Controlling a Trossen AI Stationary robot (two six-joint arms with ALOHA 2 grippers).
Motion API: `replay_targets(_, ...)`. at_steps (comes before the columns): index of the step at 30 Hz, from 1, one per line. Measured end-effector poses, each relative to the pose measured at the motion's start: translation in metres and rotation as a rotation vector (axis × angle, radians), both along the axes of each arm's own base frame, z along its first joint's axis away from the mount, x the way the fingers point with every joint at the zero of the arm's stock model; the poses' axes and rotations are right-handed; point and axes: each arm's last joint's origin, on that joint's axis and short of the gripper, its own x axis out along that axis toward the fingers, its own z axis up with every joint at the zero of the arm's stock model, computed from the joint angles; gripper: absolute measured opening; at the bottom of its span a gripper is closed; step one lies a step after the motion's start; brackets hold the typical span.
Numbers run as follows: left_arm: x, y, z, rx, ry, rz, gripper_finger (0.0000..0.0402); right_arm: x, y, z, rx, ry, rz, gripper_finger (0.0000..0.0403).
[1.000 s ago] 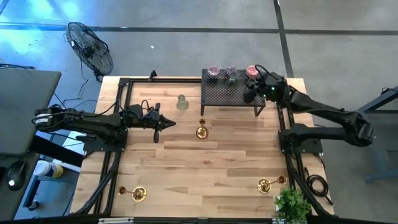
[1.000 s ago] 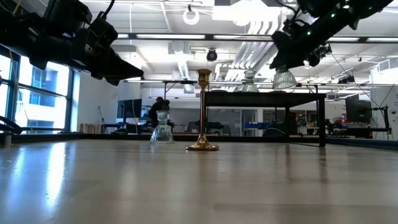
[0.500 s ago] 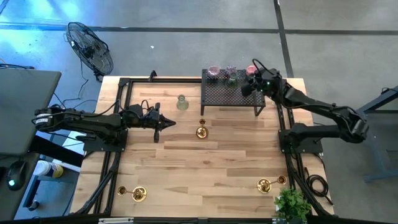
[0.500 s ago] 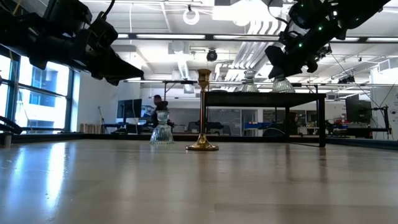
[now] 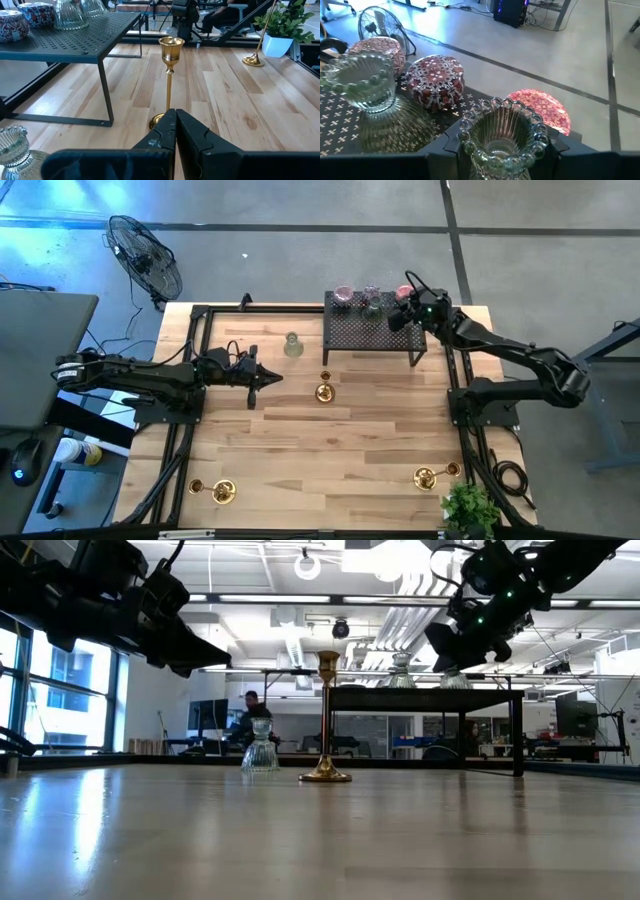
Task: Pick & Place candle stick holders
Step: Put the bottom glass candle holders on the shelf
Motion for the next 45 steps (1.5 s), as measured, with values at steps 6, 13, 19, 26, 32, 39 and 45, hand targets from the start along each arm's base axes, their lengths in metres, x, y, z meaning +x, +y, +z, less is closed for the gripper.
replay_targets(6, 0.0000, 0.0000, 0.0000, 0.000, 0.000, 0.000, 0.0003, 0.0006, 0.0000, 0.0003, 0.010, -0.026, 0.004, 0.0130)
replay_targets(13, 0.0000, 0.0000, 0.0000, 0.000, 0.000, 0.000, 0.0003, 0.0004, 0.0000, 0.0003, 0.010, -0.026, -0.004, 0.0150)
replay_targets(19, 0.0000, 0.0000, 0.0000, 0.000, 0.000, 0.001, 0.0003, -0.0005, -0.0003, 0.0000, 0.003, -0.014, -0.033, 0.0186)
replay_targets(26, 0.0000, 0.0000, 0.0000, 0.000, 0.000, 0.001, 0.0003, -0.0012, -0.0002, -0.0007, 0.004, -0.002, -0.045, 0.0208)
replay_targets(32, 0.0000, 0.0000, 0.0001, 0.000, 0.000, 0.001, 0.0003, -0.0019, 0.0004, -0.0027, 0.028, -0.004, -0.054, 0.0205)
replay_targets(39, 0.0000, 0.0000, 0.0001, 0.000, 0.000, 0.001, 0.0003, -0.0026, 0.0007, -0.0036, 0.041, -0.012, -0.079, 0.0204)
replay_targets(45, 0.0000, 0.0000, 0.0001, 0.000, 0.000, 0.001, 0.0003, -0.0038, 0.0013, -0.0055, 0.058, -0.007, -0.104, 0.0206)
